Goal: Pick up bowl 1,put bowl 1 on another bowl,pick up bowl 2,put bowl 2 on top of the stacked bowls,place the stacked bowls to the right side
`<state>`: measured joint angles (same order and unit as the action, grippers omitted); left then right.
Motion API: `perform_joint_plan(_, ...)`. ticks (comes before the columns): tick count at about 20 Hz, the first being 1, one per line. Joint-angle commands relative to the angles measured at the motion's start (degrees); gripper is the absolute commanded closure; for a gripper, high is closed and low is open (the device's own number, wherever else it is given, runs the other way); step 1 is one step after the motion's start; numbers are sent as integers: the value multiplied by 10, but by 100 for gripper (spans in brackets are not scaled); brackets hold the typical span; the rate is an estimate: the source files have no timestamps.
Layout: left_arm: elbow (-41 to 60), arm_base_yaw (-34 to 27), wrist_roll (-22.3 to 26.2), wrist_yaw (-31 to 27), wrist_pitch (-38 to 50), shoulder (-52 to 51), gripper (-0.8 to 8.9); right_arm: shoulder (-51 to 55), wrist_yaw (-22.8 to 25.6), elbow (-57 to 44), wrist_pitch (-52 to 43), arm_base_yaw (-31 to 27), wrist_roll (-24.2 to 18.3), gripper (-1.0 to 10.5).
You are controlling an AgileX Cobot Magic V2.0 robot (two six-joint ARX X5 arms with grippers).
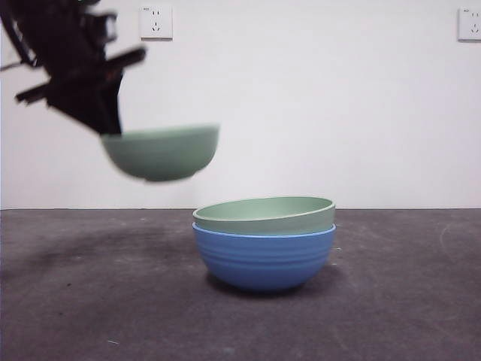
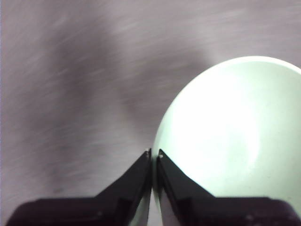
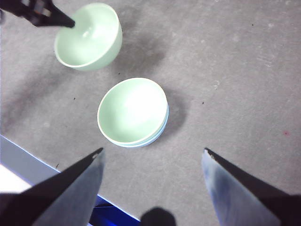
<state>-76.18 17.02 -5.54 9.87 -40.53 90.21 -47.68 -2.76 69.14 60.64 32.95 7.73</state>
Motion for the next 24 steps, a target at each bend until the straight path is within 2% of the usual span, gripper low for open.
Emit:
perform_joint_plan(1, -6, 41, 12, 9, -18, -15, 822, 1, 2, -6, -1, 1, 4, 599)
perform_joint_plan(5, -8, 114, 12, 6, -24, -15, 822, 1, 2, -6, -1, 1, 4, 599)
perform_joint_plan(9, -8, 167, 10, -56, 9, -2, 822, 1, 2, -6, -1, 1, 4, 599)
perform_joint_plan(16, -8, 194, 5, -55, 32, 86, 822, 1, 2, -6, -1, 1, 4, 599)
perform_joint_plan(21, -8, 198, 4, -57, 26, 113, 822, 1, 2, -6, 1, 1, 4, 599)
perform_joint_plan(23, -8, 203, 0, -52, 32, 113, 775, 1, 2, -6, 6, 1, 4, 599)
perform_joint_plan(24, -8, 204, -7, -52, 32, 113, 681, 1, 2, -6, 8, 1, 4, 599)
